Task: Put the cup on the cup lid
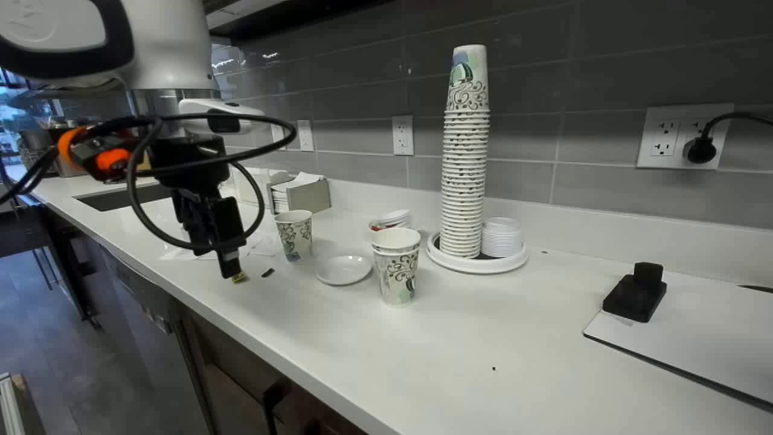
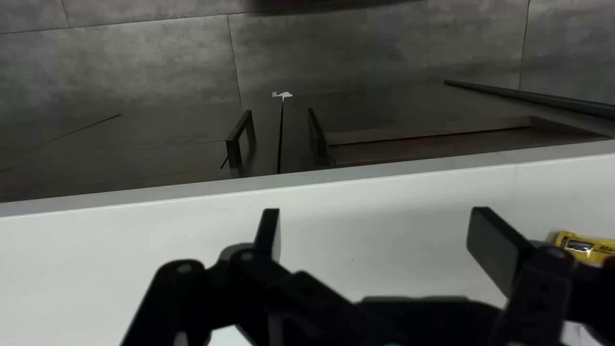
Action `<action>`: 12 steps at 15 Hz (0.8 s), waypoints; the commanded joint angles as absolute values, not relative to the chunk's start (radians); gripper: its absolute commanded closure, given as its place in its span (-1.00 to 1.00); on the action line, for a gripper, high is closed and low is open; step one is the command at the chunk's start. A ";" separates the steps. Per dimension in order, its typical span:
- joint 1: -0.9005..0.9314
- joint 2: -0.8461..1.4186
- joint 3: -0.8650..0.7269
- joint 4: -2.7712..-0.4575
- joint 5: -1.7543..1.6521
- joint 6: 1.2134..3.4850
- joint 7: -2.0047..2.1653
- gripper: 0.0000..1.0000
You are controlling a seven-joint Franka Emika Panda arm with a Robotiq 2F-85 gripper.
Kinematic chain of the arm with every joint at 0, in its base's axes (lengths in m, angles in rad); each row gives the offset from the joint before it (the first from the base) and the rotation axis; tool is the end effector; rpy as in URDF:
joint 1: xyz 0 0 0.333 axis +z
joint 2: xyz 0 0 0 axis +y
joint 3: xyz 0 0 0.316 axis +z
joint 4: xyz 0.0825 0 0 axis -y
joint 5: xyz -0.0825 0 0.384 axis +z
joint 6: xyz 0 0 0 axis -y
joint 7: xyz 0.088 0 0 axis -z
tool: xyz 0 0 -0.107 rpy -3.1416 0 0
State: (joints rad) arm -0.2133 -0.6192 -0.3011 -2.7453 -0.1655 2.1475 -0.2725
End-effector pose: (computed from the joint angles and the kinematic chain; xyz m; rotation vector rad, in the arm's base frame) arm 0.3018 -0.1691 0.3917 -3.1085 0.1534 -0.0301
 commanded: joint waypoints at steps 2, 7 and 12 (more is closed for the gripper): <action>-0.223 -0.618 -0.291 -2.744 -0.158 2.146 -0.278 -1.00; -0.212 -0.618 -0.296 -2.744 -0.141 2.191 -0.276 -1.00; -0.138 -0.591 -0.286 -2.742 -0.089 2.492 -0.296 -1.00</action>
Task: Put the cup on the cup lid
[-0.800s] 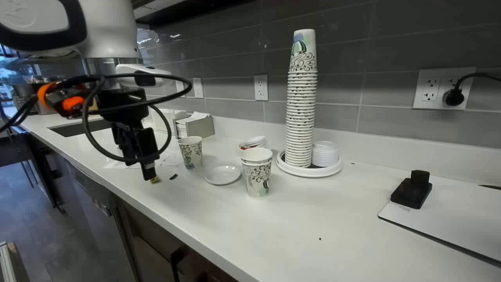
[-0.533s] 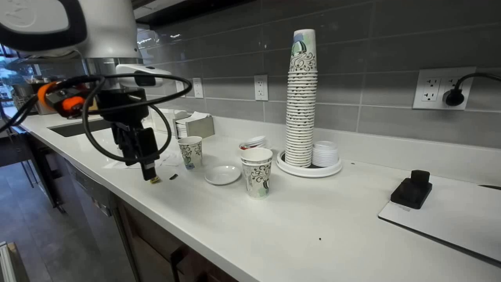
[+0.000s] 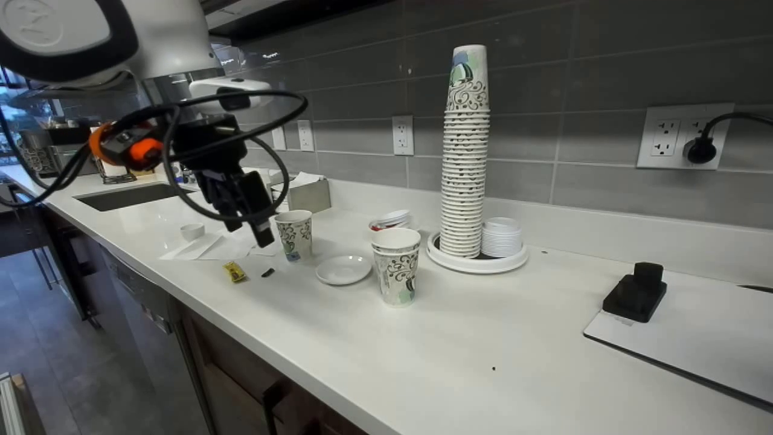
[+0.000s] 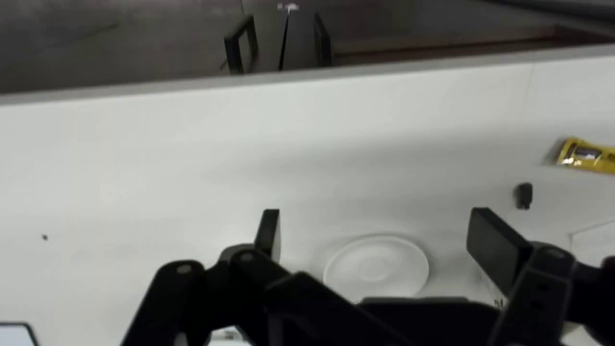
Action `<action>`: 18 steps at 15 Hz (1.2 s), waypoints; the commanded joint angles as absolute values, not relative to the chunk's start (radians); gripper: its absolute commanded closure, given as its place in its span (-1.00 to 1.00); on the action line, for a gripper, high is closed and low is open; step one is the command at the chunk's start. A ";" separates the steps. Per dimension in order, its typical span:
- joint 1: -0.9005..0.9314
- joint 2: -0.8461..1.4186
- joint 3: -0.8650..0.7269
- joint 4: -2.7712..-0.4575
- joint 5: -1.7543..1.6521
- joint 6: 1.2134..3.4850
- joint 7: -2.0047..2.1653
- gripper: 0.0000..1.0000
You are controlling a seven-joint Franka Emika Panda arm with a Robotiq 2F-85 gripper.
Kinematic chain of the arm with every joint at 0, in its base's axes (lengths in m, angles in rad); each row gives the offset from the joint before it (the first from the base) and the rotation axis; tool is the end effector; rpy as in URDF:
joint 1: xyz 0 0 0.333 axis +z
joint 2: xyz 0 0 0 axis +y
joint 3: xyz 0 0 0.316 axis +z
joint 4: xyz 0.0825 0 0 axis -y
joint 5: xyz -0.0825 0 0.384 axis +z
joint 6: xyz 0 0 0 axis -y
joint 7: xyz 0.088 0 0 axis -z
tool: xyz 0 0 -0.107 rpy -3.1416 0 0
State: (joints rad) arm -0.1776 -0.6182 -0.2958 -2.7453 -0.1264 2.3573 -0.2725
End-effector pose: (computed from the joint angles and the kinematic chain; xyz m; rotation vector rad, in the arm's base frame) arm 0.3275 -0.1634 0.4126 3.1121 -0.1346 0.3539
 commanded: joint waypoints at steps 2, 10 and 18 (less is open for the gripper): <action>-0.093 -0.539 -0.287 -2.719 -0.086 2.576 -0.329 -1.00; -0.101 -0.194 -0.240 -2.480 -0.172 2.742 -0.360 -1.00; -0.098 -0.198 -0.238 -2.505 -0.156 2.771 -0.376 -1.00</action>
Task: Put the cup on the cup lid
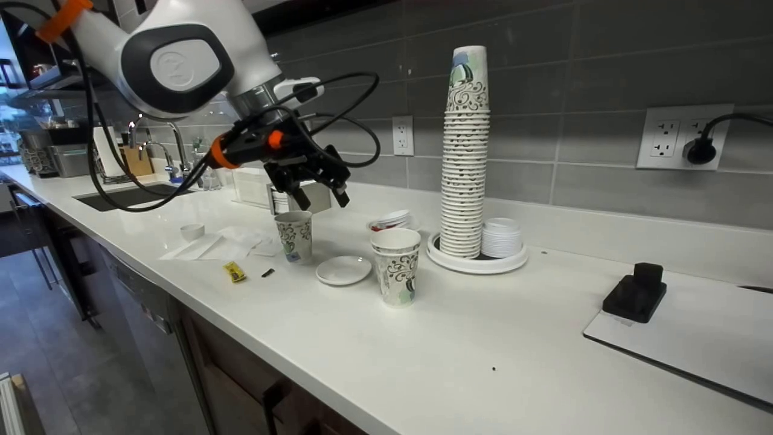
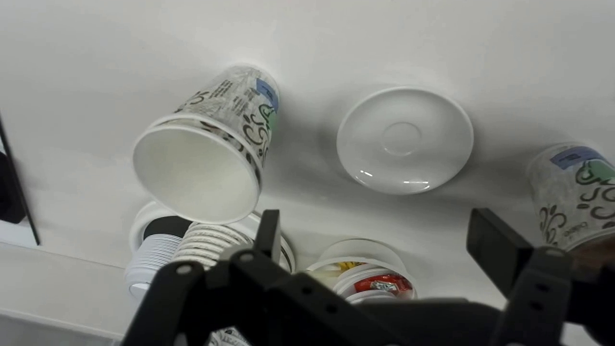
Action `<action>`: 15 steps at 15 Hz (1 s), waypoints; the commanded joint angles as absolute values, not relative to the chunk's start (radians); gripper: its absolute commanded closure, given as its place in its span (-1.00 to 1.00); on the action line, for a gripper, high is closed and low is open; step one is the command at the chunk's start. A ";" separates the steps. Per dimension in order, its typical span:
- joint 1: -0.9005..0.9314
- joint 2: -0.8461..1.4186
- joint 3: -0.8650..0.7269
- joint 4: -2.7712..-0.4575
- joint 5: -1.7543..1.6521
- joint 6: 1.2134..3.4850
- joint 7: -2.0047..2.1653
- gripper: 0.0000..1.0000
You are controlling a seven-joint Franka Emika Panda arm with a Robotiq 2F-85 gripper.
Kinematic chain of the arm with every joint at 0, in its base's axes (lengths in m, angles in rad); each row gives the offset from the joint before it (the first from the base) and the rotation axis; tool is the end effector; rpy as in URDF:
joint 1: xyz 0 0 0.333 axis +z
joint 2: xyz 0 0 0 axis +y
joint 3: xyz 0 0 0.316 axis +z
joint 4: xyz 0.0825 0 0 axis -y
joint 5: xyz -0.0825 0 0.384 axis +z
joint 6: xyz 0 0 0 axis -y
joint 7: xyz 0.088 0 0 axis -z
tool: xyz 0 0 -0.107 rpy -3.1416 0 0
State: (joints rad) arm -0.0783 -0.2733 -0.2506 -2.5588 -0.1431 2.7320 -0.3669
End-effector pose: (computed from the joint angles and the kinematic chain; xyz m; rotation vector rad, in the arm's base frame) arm 0.4408 -0.1456 0.4078 2.9059 0.2191 0.6055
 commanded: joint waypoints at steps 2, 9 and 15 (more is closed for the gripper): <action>-0.106 -0.143 -0.238 -2.462 -0.168 2.774 -0.383 -1.00; -0.136 0.082 -0.232 -2.265 -0.123 2.714 -0.455 -1.00; -0.198 0.218 -0.202 -2.114 -0.088 2.589 -0.510 -0.42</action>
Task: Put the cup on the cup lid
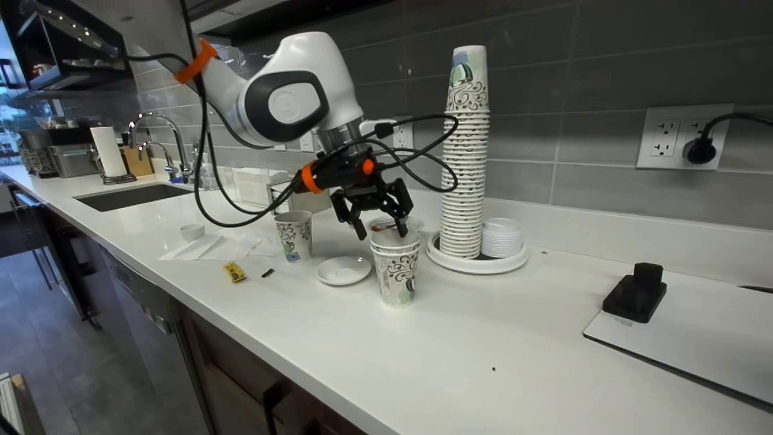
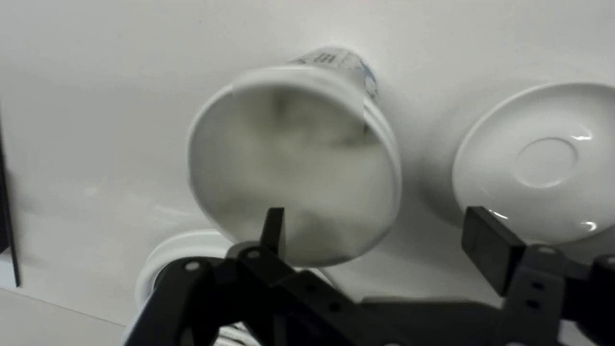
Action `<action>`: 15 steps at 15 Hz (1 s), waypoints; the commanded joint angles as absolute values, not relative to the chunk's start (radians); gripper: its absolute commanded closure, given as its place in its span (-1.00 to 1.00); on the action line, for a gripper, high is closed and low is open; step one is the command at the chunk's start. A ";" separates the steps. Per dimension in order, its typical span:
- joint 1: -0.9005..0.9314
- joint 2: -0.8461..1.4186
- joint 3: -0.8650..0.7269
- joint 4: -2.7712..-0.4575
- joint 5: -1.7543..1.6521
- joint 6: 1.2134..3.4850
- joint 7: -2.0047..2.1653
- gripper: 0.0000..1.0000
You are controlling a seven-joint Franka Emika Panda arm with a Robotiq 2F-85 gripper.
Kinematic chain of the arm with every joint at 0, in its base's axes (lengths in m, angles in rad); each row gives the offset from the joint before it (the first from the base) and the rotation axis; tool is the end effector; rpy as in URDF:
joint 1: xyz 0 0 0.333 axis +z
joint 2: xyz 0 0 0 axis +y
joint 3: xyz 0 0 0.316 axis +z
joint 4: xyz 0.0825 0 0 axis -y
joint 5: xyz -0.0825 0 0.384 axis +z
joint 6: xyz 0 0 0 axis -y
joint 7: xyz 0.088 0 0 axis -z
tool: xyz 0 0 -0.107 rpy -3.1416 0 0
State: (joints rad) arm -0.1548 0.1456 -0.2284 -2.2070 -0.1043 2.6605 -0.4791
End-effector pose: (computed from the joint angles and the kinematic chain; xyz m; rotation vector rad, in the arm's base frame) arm 0.5344 -0.2102 0.3483 2.8923 0.2732 0.3549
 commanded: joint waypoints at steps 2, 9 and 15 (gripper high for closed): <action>-0.216 0.240 -0.195 -2.079 -0.091 2.540 -0.504 -0.17; -0.243 0.194 -0.173 -2.055 -0.075 2.390 -0.507 0.83; -0.237 0.082 -0.171 -2.110 -0.071 2.320 -0.539 0.98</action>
State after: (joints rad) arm -0.2232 0.1702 -0.1861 -2.0625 -0.0998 2.3624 -0.4861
